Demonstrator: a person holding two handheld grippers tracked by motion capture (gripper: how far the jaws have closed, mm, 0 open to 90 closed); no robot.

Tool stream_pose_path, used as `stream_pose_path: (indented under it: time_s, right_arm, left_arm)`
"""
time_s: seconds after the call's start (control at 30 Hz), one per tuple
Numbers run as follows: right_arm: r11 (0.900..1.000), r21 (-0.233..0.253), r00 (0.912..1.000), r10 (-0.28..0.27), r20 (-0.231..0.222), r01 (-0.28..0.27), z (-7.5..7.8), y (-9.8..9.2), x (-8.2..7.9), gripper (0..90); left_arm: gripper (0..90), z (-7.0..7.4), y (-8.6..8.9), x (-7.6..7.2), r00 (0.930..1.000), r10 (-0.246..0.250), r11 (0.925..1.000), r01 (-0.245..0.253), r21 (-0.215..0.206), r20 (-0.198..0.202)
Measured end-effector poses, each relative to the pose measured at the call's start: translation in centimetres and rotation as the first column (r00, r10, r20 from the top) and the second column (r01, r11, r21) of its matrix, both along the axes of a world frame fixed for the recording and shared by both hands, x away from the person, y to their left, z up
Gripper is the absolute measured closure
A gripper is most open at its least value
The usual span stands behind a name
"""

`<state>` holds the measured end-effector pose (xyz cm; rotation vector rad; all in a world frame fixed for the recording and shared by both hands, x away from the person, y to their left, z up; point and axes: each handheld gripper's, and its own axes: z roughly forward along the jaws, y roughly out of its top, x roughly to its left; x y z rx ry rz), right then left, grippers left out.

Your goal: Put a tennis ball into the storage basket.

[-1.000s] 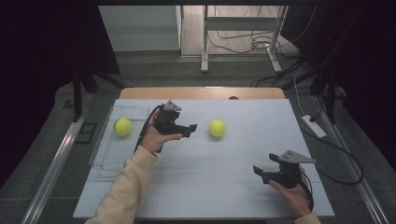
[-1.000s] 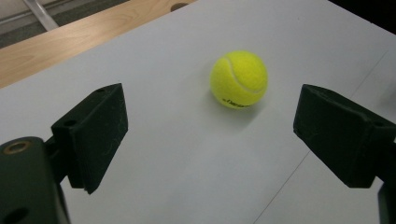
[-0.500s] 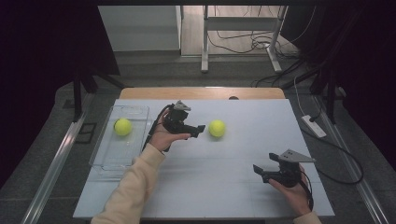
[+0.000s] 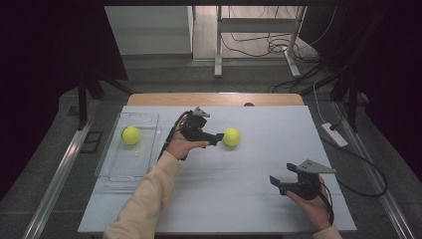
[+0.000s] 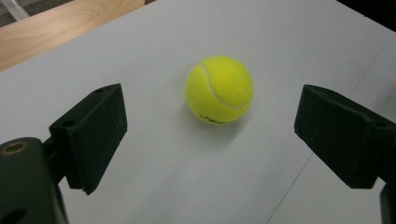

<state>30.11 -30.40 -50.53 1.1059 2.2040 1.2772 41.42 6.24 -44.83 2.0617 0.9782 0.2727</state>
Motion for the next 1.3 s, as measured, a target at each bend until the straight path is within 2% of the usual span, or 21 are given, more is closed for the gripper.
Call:
stream_pose_path:
  time_s: [0.77, 1.03, 1.3]
  right_arm:
    - [1.0, -0.008, 1.0, 0.004, -0.004, -0.004, -0.1, 0.2, -0.1, 13.0]
    - [1.0, -0.006, 1.0, 0.003, -0.006, -0.003, -0.2, 0.2, -0.1, 13.0]
    - [1.0, -0.008, 1.0, 0.004, -0.007, -0.004, -0.2, 0.2, -0.1, 13.0]
  left_arm:
    - [10.2, -0.5, -2.1, 1.6, 0.9995, -0.011, 0.9999, 0.011, 0.01, -0.029]
    - [8.3, -1.2, -2.9, 2.4, 0.9985, -0.01, 0.9991, 0.012, 0.04, -0.053]
    - [7.3, -2.0, -4.2, 2.9, 0.9975, -0.009, 0.999, 0.012, 0.043, -0.07]
